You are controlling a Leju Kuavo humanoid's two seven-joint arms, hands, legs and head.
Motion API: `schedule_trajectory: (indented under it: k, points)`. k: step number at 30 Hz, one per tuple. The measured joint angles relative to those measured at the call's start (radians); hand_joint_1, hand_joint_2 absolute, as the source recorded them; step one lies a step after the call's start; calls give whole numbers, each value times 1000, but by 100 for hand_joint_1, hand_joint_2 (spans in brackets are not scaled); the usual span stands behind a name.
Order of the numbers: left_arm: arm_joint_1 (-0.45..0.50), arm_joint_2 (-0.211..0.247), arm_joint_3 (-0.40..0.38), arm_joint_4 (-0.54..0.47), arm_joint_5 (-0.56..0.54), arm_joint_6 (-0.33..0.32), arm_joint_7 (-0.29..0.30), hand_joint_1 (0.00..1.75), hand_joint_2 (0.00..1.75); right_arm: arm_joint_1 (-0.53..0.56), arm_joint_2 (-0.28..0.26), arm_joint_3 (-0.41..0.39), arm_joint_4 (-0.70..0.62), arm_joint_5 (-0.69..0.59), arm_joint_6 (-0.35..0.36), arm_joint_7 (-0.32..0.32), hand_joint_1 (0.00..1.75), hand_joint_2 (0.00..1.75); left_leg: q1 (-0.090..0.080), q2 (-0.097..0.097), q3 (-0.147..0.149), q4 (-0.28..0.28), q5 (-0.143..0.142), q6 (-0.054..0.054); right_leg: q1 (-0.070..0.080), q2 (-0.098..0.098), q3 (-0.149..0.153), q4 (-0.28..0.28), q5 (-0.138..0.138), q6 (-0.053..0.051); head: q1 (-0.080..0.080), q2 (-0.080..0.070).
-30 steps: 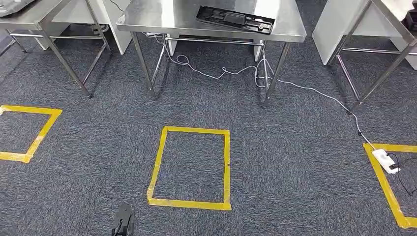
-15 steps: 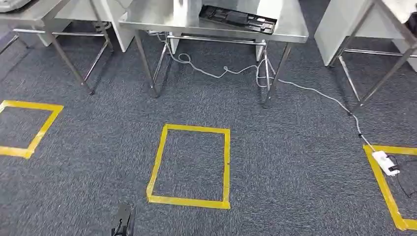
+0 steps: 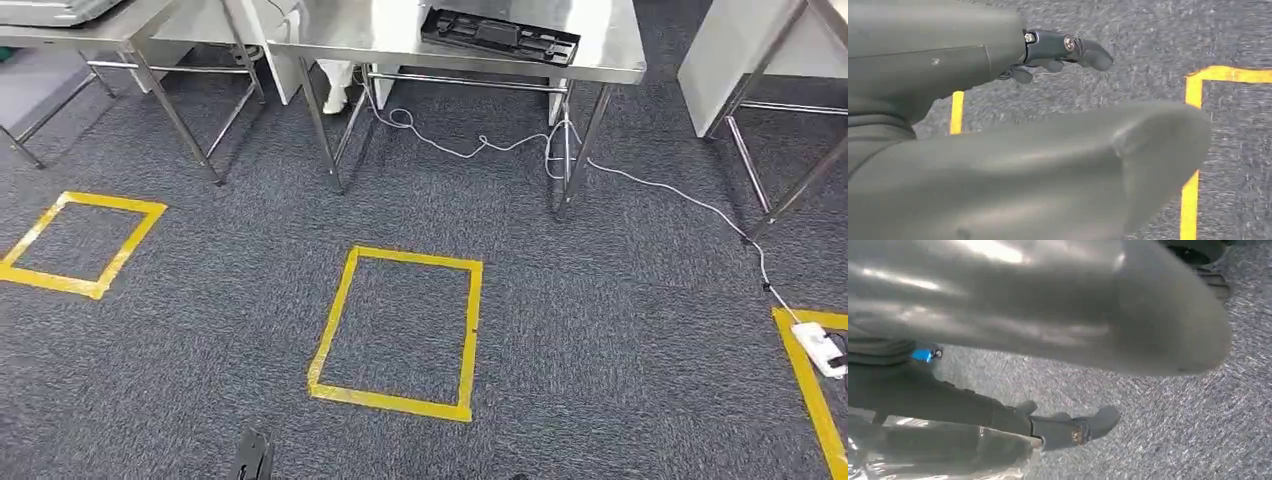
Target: Take the parts from the cabinet and place them on the table.
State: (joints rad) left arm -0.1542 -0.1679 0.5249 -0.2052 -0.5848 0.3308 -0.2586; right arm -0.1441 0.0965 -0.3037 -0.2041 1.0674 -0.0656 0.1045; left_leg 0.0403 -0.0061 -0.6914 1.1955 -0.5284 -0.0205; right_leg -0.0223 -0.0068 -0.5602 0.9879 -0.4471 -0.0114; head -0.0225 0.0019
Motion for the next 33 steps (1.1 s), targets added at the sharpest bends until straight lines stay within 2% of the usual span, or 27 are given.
schedule_trajectory:
  k: [1, 2, 3, 5, 6, 7, 8, 9, 10, 12, 13, 14, 15, 17, 18, 19, 20, 21, 22, 23, 24, 27, 28, 29, 30, 32, 33]
  points:
    - [2, 0, 0, 0, 0, 0, 0, 0, 0, 1, 0, 0, 0, -2, -4, 0, 0, 0, 0, 3, -35, 86, -40, 1, 7, -13, -6, 0, 2, -4, 1, 0]
    - [4, 0, 1, 0, 1, 2, 0, 0, 0, 1, 0, 0, 0, -5, -7, -3, 0, 0, -1, 3, -48, 128, -55, 5, 14, -24, -12, 0, 5, -8, 0, 0]
    - [8, 1, 3, 0, 6, 2, 0, 0, 0, 2, 0, 0, 0, -10, -8, -7, 0, 0, -4, 3, -38, 123, -49, 12, 20, -34, -16, 0, 7, -11, 0, 0]
    - [15, 2, 11, 1, 17, 6, -6, 0, 0, 2, -1, -1, 0, -29, -15, -29, 0, 0, -15, 10, 50, -4, -1, 35, 32, -53, -21, 0, 10, -15, 0, 0]
    - [17, 4, 18, 1, 23, 8, -9, 0, 0, 2, -1, -3, 0, -40, -23, -40, 0, 0, -26, 28, 121, -106, 29, 52, 38, -63, -21, 0, 12, -17, 1, 0]
    - [16, 6, 24, 1, 29, 14, -10, 0, 0, 2, 0, -5, 0, -46, -29, -47, 0, 0, -40, 66, 164, -184, 31, 71, 40, -72, -19, 0, 12, -17, 0, 0]
    - [18, 11, 30, 1, 30, 17, -10, 0, 0, 4, 1, -8, 0, -48, -39, -51, 0, 0, -41, 101, 155, -171, 27, 82, 42, -85, -10, -9, 17, -14, 20, 0]
    - [18, 10, 33, 1, 31, 21, -11, 0, 0, 8, -3, -10, 0, -51, -46, -55, 0, 0, -44, 98, 160, -188, 31, 87, 31, -91, -8, -9, 15, -10, 8, 0]
    - [19, 12, 37, 2, 34, 25, -11, 0, 0, 7, -4, -11, 0, -54, -50, -57, 0, 0, -48, 91, 158, -191, 35, 89, 31, -106, -6, -13, 17, -5, -2, 0]
    - [31, 16, 49, 2, 41, 32, -13, 0, 0, 7, -2, -12, 0, -55, -52, -59, 0, 0, -48, 61, 161, -219, 54, 97, 38, -133, 5, -26, 23, 8, -1, 0]
    - [39, 15, 53, 2, 44, 34, -14, 0, 0, 8, -6, -13, 1, -55, -54, -59, 0, 0, -36, 49, 177, -239, 78, 87, 33, -93, -12, -4, 11, 10, 0, 0]
    - [40, 15, 55, 3, 43, 34, -15, 0, 0, 9, -7, -16, 0, -55, -56, -60, 0, 0, -33, 37, 172, -245, 88, 92, 30, -44, -32, 43, -22, 6, 2, 0]
    - [39, 14, 58, 3, 43, 34, -15, 0, 0, 13, -8, -19, 0, -55, -57, -60, 0, 0, -33, 24, 169, -245, 96, 87, 24, -16, -61, 115, -59, 2, 3, 0]
    - [42, 11, 59, 3, 43, 31, -21, 0, 0, 22, -13, -24, 1, -55, -56, -60, 0, 0, -33, -9, 156, -244, 105, 82, 16, 2, -131, 276, -128, 3, 5, 0]
    - [46, 11, 60, 3, 43, 31, -21, 0, 0, 25, -14, -26, 2, -55, -56, -60, 0, 0, -33, -22, 153, -243, 107, 79, 13, 3, -147, 315, -138, 11, 10, 0]
    - [50, 10, 61, 3, 41, 31, -24, 0, 0, 27, -16, -27, 2, -55, -53, -60, 0, 0, -32, -37, 151, -243, 108, 77, 8, 3, -136, 298, -123, 24, 9, 0]
    - [52, 10, 63, 4, 40, 31, -25, 0, 0, 27, -19, -27, 2, -55, -50, -60, 0, 0, -32, -50, 152, -241, 109, 75, 4, 4, -98, 231, -93, 39, 10, 0]
    - [52, 10, 65, 5, 39, 31, -25, 0, 0, 28, -21, -27, 2, -55, -49, -60, 0, 0, -31, -65, 152, -239, 108, 72, -1, 9, -44, 125, -54, 52, 10, 0]
    - [51, 9, 65, 5, 37, 33, -23, 0, 0, 28, -23, -28, 2, -55, -49, -60, 0, 0, -31, -76, 151, -234, 106, 67, -6, 31, 8, 23, -20, 61, 10, 0]
    - [51, 8, 65, 5, 34, 33, -16, 0, 0, 30, -24, -29, 3, -55, -49, -60, 0, 0, -32, -85, 145, -227, 103, 59, -9, 66, 21, -18, -17, 56, 13, 0]
    - [52, 8, 66, 5, 32, 33, -8, 0, 0, 31, -24, -32, 3, -53, -48, -60, 0, 0, -38, -94, 142, -222, 99, 51, 0, 57, 23, -23, -11, 46, 13, 0]
    - [59, 10, 71, 9, 31, 29, 5, 0, 0, 31, -27, -34, 4, -53, -48, -60, 0, 0, -32, -111, 130, -221, 106, 36, -2, 37, 26, -18, -6, 32, 12, 0]
    - [60, 14, 73, 9, 31, 30, 13, 0, 0, 30, -25, -34, 4, -50, -48, -60, 0, 0, -28, -102, 128, -212, 99, 30, -18, 28, 30, -25, -2, 25, 11, 0]
    - [63, 14, 74, 10, 32, 30, 18, 0, 0, 29, -26, -34, 4, -47, -48, -60, 0, 0, -31, -45, 115, -178, 77, 25, -13, 21, 33, -25, -3, 17, 10, 0]
    - [62, 14, 75, 10, 32, 24, 21, 0, 0, 30, -26, -34, 4, -45, -48, -60, 0, 0, -29, -17, 84, -112, 39, 20, -10, 10, 35, -25, -6, 5, 2, 0]
    - [63, 15, 76, 10, 33, 4, 22, 0, 0, 32, -29, -35, 4, -47, -48, -60, 0, 0, -23, -2, -5, 63, -37, 12, -5, -17, 36, -25, -11, -2, 3, 0]
    - [65, 15, 77, 11, 34, 0, 23, 0, 0, 33, -30, -37, 4, -48, -49, -58, 0, 0, -19, 0, -38, 122, -52, 7, -4, -30, 36, -25, -12, -3, 2, 0]
